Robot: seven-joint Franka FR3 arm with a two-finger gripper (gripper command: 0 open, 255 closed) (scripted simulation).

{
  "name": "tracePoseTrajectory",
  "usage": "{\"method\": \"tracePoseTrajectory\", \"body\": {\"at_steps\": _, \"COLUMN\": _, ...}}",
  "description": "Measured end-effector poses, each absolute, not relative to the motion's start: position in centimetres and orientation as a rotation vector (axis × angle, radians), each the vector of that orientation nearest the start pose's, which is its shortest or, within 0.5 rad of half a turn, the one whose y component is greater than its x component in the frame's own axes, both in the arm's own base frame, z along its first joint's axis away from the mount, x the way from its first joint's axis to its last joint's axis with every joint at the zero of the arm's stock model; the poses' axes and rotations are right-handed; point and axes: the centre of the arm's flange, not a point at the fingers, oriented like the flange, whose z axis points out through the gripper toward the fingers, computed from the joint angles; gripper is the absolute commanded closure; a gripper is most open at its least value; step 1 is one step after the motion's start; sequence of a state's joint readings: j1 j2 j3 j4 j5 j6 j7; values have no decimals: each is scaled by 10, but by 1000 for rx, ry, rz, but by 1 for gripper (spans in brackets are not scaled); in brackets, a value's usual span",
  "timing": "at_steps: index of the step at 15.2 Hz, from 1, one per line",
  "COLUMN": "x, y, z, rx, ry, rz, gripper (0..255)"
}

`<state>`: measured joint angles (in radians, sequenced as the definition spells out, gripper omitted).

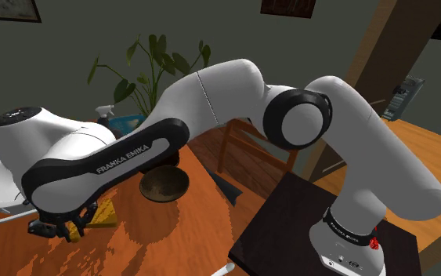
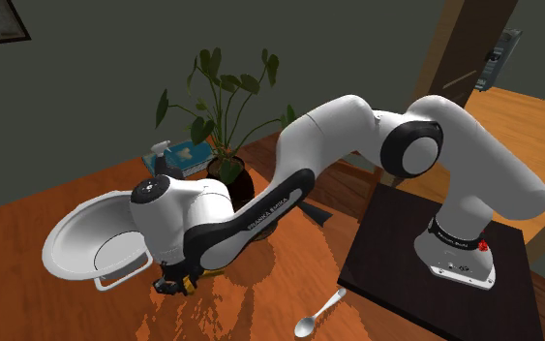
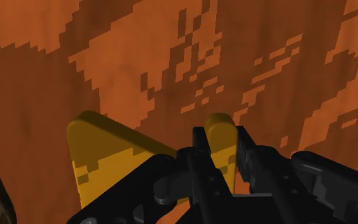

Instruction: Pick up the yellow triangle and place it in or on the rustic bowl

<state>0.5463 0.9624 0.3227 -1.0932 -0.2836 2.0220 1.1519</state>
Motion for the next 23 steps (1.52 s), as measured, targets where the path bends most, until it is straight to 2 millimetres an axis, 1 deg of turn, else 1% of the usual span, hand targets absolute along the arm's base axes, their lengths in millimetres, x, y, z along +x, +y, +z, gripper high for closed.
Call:
{"method": "tracePoseTrajectory", "body": {"at_steps": 7, "x": 570, "y": 522, "z": 287, "rx": -3097, "ry": 456, "rz": 3, "gripper": 255}}
{"method": "tracePoseTrajectory", "body": {"at_steps": 8, "x": 569, "y": 516, "z": 289, "rx": -3097, "ry": 456, "rz": 3, "gripper": 255}}
{"method": "tracePoseTrajectory", "body": {"at_steps": 10, "x": 570, "y": 496, "z": 292, "rx": -3097, "ry": 456, "rz": 4, "gripper": 255}}
{"method": "tracePoseTrajectory", "body": {"at_steps": 12, "x": 567, "y": 467, "z": 293, "rx": -3097, "ry": 457, "rz": 4, "gripper": 255}}
{"method": "tracePoseTrajectory", "body": {"at_steps": 14, "x": 568, "y": 442, "z": 294, "rx": -3097, "ry": 456, "rz": 4, "gripper": 255}}
{"method": "tracePoseTrajectory", "body": {"at_steps": 16, "x": 564, "y": 416, "z": 295, "rx": -3097, "ry": 456, "rz": 3, "gripper": 255}}
{"method": "tracePoseTrajectory", "body": {"at_steps": 18, "x": 563, "y": 390, "z": 299, "rx": -3097, "ry": 457, "rz": 3, "gripper": 255}}
{"method": "tracePoseTrajectory", "body": {"at_steps": 21, "x": 562, "y": 353, "z": 297, "rx": -3097, "ry": 457, "rz": 3, "gripper": 255}}
{"method": "tracePoseTrajectory", "body": {"at_steps": 22, "x": 564, "y": 340, "z": 301, "rx": -3097, "ry": 457, "rz": 3, "gripper": 255}}
{"method": "tracePoseTrajectory", "body": {"at_steps": 23, "x": 563, "y": 325, "z": 300, "rx": -3097, "ry": 457, "rz": 3, "gripper": 255}}
